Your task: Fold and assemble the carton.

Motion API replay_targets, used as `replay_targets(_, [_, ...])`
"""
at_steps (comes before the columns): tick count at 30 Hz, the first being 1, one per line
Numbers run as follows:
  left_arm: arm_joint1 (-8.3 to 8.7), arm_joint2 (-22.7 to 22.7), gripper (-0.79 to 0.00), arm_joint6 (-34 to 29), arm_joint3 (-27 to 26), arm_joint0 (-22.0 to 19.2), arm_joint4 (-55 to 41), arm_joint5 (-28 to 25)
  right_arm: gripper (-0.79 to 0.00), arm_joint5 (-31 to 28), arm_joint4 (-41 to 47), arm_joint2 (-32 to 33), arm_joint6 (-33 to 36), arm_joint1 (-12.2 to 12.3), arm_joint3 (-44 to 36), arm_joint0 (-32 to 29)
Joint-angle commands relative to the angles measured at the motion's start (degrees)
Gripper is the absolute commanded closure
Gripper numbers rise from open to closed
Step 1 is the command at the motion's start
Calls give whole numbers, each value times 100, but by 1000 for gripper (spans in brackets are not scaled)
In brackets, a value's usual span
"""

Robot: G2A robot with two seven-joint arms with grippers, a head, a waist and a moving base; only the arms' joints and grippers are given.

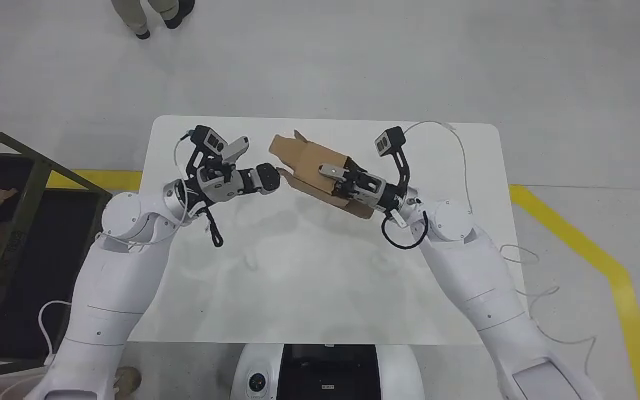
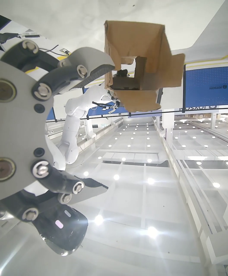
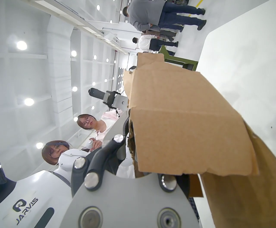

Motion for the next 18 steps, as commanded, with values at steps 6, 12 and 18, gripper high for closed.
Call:
replay_targets(6, [-19,106,-785,-39,150,-118,40,22,0,45,174,-156,355,-33,-28,84])
replay_targets(12, [-28,142,-785,-89,210,-199,62,47,0,47,242,-229,474,-55,65,135])
replay_targets(18, [-31,161,-785,-150,270,-250,79,100,0,52,313,-248,540,-69,142,187])
